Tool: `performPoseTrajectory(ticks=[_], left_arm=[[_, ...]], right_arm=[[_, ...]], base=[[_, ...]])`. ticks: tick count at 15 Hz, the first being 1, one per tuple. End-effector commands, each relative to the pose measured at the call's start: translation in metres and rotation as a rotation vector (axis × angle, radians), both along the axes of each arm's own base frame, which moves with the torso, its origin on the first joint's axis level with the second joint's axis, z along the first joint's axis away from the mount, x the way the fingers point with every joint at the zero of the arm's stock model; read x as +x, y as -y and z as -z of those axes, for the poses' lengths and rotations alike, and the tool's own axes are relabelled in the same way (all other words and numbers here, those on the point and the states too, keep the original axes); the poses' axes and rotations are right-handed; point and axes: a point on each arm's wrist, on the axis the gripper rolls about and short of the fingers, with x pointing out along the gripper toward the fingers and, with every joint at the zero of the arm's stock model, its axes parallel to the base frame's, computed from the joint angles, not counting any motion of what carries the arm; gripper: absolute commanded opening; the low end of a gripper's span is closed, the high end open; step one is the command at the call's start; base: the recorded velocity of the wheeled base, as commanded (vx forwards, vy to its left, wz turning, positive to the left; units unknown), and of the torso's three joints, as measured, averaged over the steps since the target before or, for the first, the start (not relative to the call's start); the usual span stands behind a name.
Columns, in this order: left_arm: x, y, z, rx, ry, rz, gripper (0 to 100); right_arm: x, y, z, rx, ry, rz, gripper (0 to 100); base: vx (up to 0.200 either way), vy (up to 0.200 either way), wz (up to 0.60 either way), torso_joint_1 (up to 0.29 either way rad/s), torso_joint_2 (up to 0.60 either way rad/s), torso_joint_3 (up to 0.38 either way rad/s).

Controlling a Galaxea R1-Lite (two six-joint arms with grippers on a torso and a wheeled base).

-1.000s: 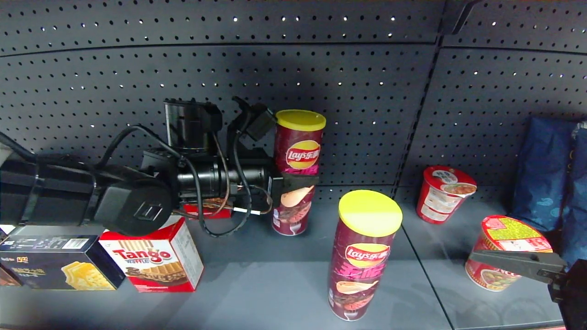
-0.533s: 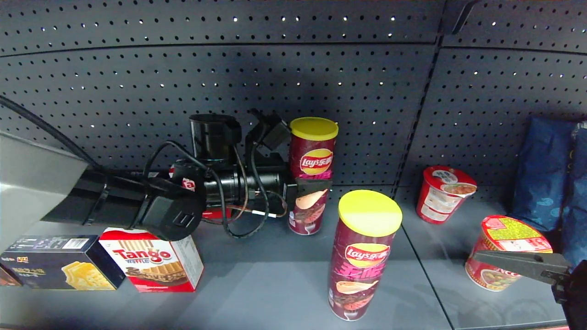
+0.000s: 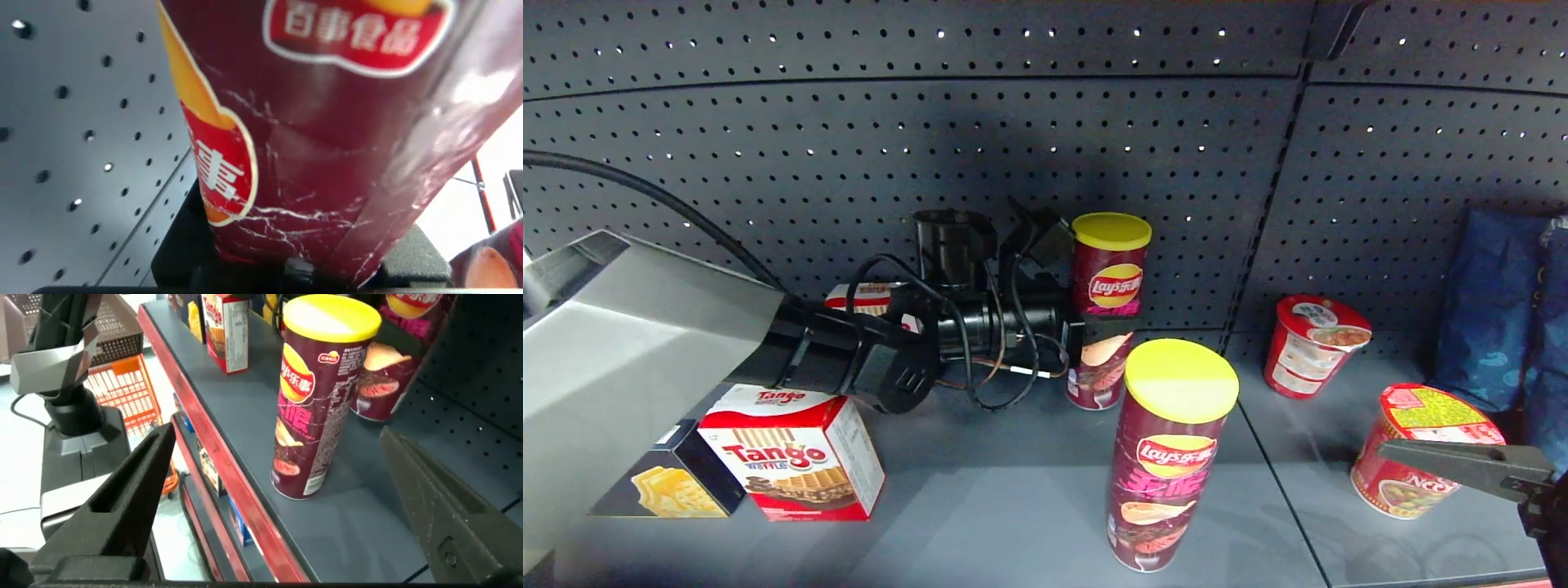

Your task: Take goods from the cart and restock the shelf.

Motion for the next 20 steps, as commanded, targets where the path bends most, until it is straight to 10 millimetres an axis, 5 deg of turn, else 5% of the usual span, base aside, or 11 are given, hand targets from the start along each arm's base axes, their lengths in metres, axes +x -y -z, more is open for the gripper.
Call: performPoseTrajectory(ticks=[1, 20], left_arm=[[0.006, 0.003, 0.007, 0.004, -0.007, 0.001, 0], [0.016, 0.007, 0.038, 0.031, -0.048, -0.007, 0]], right_arm=[[0.000, 0.000, 0.001, -0.003, -0.003, -0.001, 100], [-0.007, 0.007, 0.013, -0.008, -0.023, 0.015, 100]], base=[[0.000, 0.000, 0.00, 0.000, 0.00, 0.000], [0.000, 0.000, 0.00, 0.000, 0.00, 0.000]])
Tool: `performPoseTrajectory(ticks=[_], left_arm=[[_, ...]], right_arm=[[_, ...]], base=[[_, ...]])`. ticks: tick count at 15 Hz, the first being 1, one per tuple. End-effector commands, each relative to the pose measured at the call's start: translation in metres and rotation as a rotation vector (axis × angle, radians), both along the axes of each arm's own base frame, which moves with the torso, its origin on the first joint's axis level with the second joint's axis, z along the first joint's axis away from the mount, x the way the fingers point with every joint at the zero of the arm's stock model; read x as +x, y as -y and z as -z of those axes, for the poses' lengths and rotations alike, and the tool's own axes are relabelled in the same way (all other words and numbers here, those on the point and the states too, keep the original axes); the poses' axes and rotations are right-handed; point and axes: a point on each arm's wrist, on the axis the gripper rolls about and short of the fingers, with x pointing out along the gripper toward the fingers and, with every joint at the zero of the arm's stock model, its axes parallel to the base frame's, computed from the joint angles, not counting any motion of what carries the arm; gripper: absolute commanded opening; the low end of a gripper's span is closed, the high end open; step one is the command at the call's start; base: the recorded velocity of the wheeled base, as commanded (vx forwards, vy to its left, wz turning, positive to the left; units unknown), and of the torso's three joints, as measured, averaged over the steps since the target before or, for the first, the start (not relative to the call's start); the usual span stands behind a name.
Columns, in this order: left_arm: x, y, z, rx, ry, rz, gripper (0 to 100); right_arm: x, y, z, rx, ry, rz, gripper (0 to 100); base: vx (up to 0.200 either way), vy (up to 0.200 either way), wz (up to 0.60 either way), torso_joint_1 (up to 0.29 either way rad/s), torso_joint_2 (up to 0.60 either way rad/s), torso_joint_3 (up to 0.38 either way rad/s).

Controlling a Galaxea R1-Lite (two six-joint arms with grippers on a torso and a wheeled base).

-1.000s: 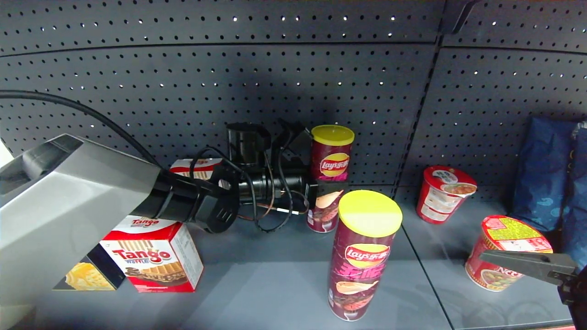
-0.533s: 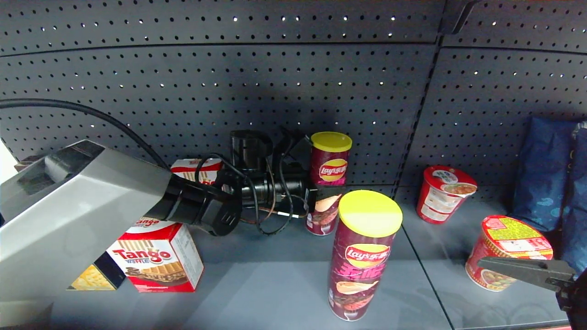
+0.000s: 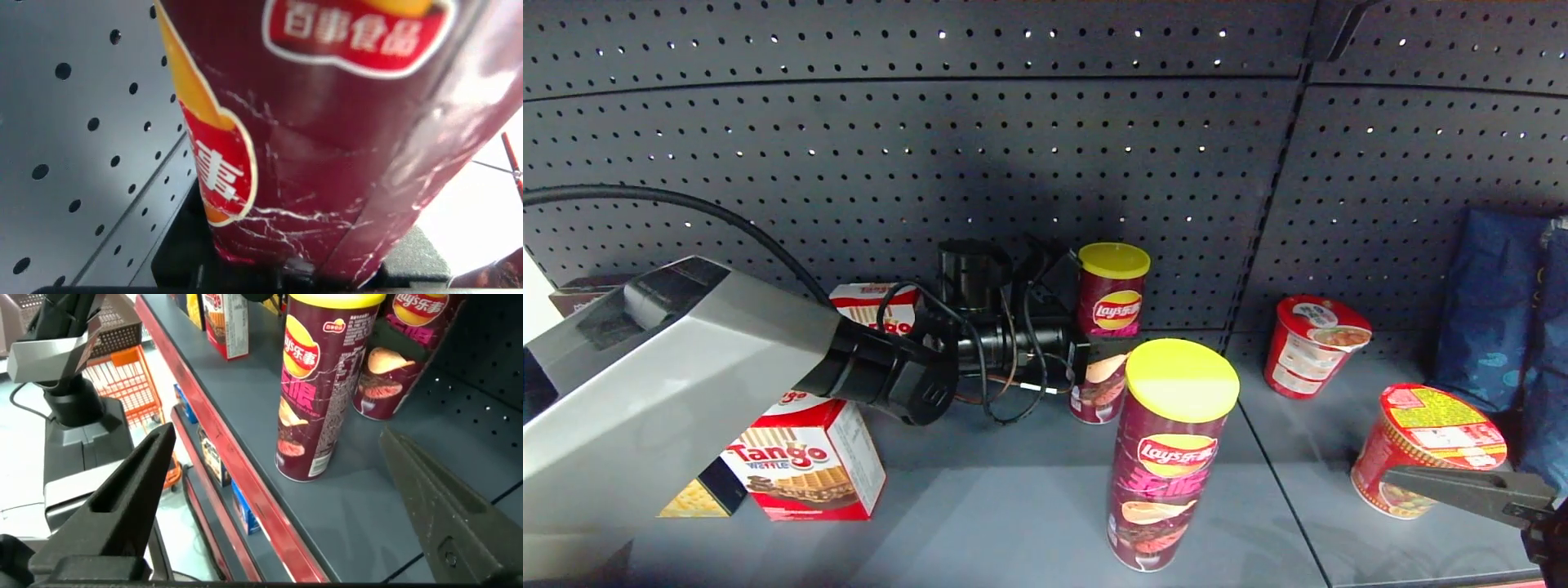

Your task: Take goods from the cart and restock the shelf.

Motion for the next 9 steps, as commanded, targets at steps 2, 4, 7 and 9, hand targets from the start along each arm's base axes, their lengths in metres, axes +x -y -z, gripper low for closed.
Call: performPoseTrajectory(ticks=[2, 4, 7, 9], left_arm=[[0.001, -0.001, 0.002, 0.004, -0.008, -0.004, 100], [0.001, -0.002, 0.001, 0.003, -0.005, -0.008, 100], [-0.006, -0.007, -0.007, 0.003, 0.002, -0.011, 100], [-0.019, -0.018, -0.014, 0.009, -0.005, -0.018, 100]], right_arm=[[-0.001, 0.001, 0.001, 0.002, 0.003, 0.001, 100], [0.000, 0.001, 0.001, -0.002, -0.002, 0.003, 100], [0.000, 0.001, 0.008, -0.018, -0.024, 0.003, 100], [0.000, 0.001, 0.012, -0.027, -0.039, 0.008, 100]], base=[[0.000, 0.000, 0.00, 0.000, 0.00, 0.000], [0.000, 0.000, 0.00, 0.000, 0.00, 0.000], [0.000, 0.000, 0.00, 0.000, 0.00, 0.000], [0.000, 0.000, 0.00, 0.000, 0.00, 0.000]])
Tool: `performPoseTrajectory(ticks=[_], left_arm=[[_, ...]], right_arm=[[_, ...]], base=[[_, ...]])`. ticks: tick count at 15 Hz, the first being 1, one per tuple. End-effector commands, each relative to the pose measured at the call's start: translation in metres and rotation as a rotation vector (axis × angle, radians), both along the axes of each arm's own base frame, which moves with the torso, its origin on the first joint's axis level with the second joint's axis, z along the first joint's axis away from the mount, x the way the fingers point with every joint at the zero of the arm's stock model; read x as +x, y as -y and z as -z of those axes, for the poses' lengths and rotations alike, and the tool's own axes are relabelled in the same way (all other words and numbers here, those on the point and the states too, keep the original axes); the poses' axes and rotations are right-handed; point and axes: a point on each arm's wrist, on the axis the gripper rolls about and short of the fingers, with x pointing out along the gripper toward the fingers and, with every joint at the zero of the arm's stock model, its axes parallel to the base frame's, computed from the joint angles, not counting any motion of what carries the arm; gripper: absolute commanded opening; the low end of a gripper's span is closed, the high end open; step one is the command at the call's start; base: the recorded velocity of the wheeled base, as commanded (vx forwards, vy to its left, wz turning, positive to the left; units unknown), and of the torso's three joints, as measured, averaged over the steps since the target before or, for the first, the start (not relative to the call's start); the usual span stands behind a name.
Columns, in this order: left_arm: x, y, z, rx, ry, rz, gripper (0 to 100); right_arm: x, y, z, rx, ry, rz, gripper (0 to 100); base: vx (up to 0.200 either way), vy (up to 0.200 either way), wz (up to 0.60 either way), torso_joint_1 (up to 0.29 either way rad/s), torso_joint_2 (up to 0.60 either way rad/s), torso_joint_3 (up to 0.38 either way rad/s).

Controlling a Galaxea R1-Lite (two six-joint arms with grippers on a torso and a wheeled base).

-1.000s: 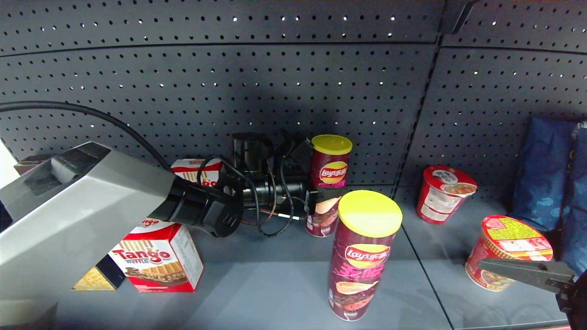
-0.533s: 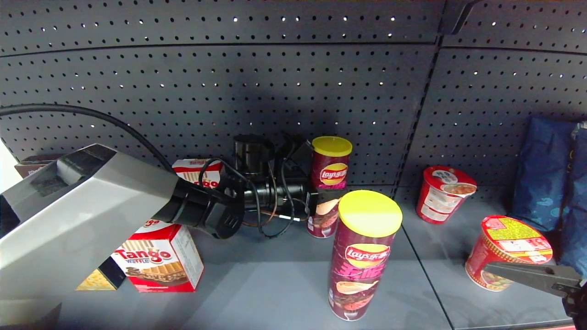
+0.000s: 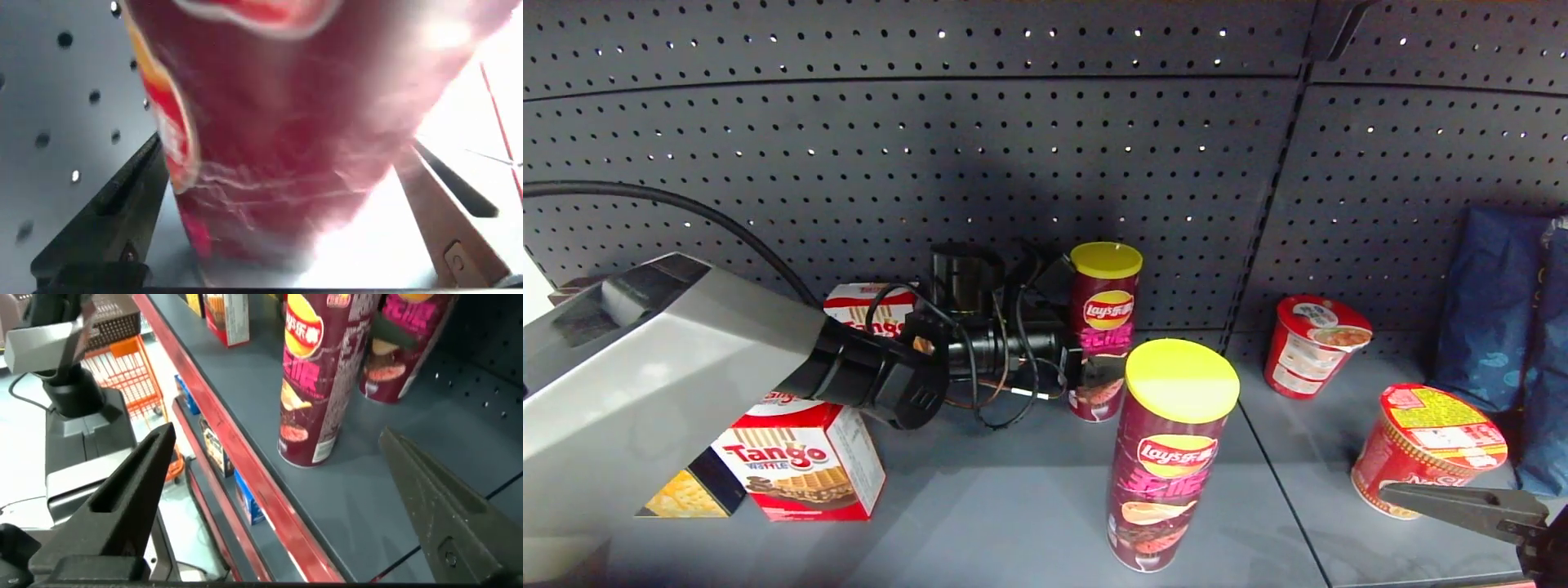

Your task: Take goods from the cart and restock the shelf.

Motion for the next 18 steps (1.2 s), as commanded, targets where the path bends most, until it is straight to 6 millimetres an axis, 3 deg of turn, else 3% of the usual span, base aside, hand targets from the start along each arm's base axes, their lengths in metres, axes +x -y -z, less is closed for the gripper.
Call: performPoseTrajectory(ticks=[1, 7, 15, 18], left_arm=[[-0.021, -0.014, -0.017, 0.002, 0.012, -0.005, 100], [-0.077, -0.050, -0.063, -0.016, 0.072, -0.026, 100], [-0.124, -0.061, -0.090, 0.036, 0.105, -0.272, 100], [-0.143, -0.065, -0.099, 0.112, 0.084, -0.385, 100]], right_arm=[[0.001, 0.000, 0.003, -0.008, -0.019, 0.007, 100], [0.007, -0.009, 0.013, -0.059, -0.075, -0.022, 100], [0.024, -0.015, 0.021, -0.123, -0.136, 0.092, 100], [0.037, -0.020, 0.024, -0.177, -0.151, 0.237, 100]], base=[[0.000, 0.000, 0.00, 0.000, 0.00, 0.000], [0.000, 0.000, 0.00, 0.000, 0.00, 0.000], [0.000, 0.000, 0.00, 0.000, 0.00, 0.000], [0.000, 0.000, 0.00, 0.000, 0.00, 0.000]])
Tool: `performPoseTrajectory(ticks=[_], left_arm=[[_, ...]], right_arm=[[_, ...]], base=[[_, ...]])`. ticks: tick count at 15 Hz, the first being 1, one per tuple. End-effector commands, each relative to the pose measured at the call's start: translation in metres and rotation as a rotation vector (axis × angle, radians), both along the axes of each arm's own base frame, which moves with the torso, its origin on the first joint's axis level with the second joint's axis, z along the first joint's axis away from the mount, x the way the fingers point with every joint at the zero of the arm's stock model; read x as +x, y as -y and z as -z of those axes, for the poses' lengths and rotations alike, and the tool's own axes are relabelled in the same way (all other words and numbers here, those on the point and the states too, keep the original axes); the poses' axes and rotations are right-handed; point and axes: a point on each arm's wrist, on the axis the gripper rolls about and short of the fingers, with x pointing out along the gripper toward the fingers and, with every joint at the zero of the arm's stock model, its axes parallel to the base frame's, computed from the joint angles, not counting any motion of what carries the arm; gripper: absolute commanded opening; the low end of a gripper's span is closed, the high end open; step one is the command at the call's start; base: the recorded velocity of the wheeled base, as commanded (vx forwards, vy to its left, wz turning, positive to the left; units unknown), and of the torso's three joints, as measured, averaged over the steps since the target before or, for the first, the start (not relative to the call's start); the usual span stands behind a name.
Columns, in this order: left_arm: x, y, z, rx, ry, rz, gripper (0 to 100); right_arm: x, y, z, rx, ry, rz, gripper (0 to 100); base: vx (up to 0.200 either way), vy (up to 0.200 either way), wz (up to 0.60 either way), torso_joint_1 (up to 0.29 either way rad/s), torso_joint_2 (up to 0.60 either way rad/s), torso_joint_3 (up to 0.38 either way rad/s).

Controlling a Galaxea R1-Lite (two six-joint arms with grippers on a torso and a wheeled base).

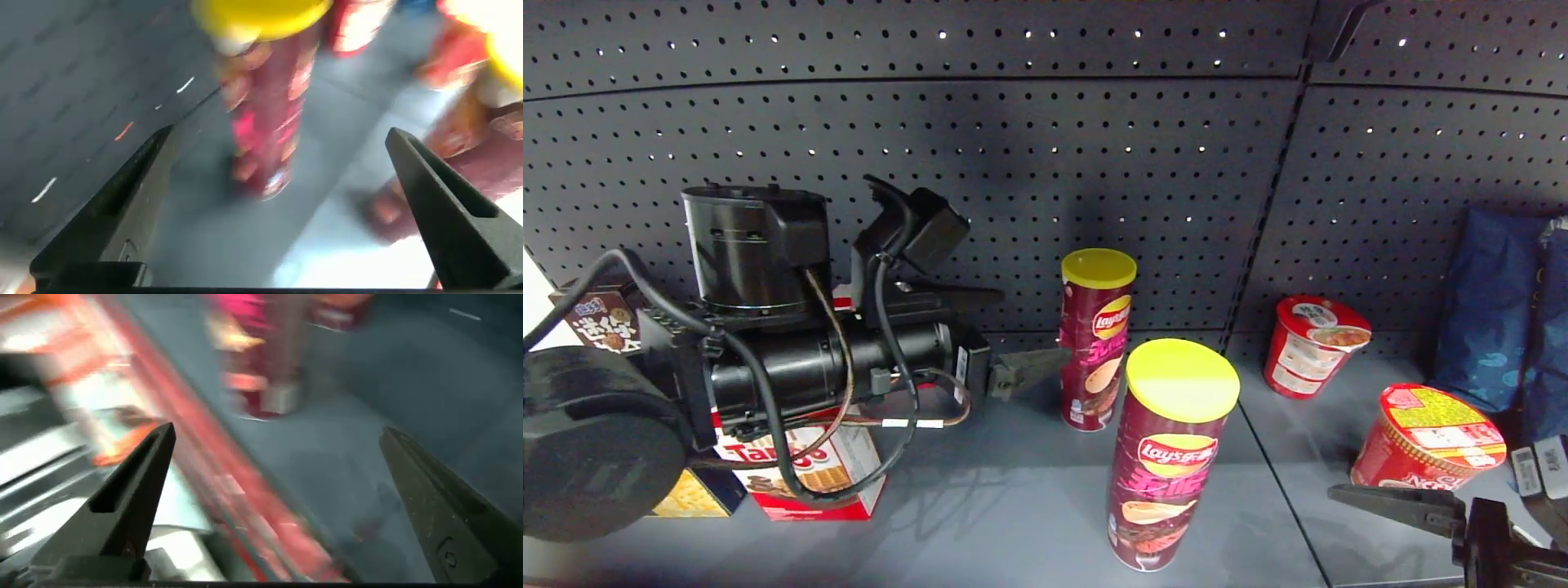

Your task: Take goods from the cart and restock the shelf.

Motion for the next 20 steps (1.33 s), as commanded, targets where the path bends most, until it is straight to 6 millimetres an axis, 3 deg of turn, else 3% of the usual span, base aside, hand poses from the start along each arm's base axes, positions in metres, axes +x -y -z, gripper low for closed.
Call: performPoseTrajectory(ticks=[1, 4, 6, 9, 20], left_arm=[[-0.021, -0.003, -0.017, 0.021, 0.028, -0.064, 100], [-0.037, -0.010, -0.025, 0.055, 0.022, -0.116, 100], [-0.034, -0.022, -0.024, 0.136, 0.061, -0.226, 100], [-0.034, -0.029, -0.022, 0.170, 0.076, -0.259, 100], [-0.032, -0.032, -0.017, 0.176, 0.070, -0.272, 100]], right_arm=[[0.012, -0.008, 0.004, -0.053, -0.026, 0.076, 100], [0.029, -0.020, 0.004, -0.102, -0.026, 0.170, 100], [0.041, -0.029, -0.001, -0.106, -0.023, 0.181, 100], [0.056, -0.040, -0.001, -0.125, -0.028, 0.214, 100], [0.077, -0.065, 0.007, -0.162, -0.059, 0.187, 100]], base=[[0.000, 0.000, 0.00, 0.000, 0.00, 0.000], [0.000, 0.000, 0.00, 0.000, 0.00, 0.000], [0.000, 0.000, 0.00, 0.000, 0.00, 0.000], [0.000, 0.000, 0.00, 0.000, 0.00, 0.000], [0.000, 0.000, 0.00, 0.000, 0.00, 0.000]])
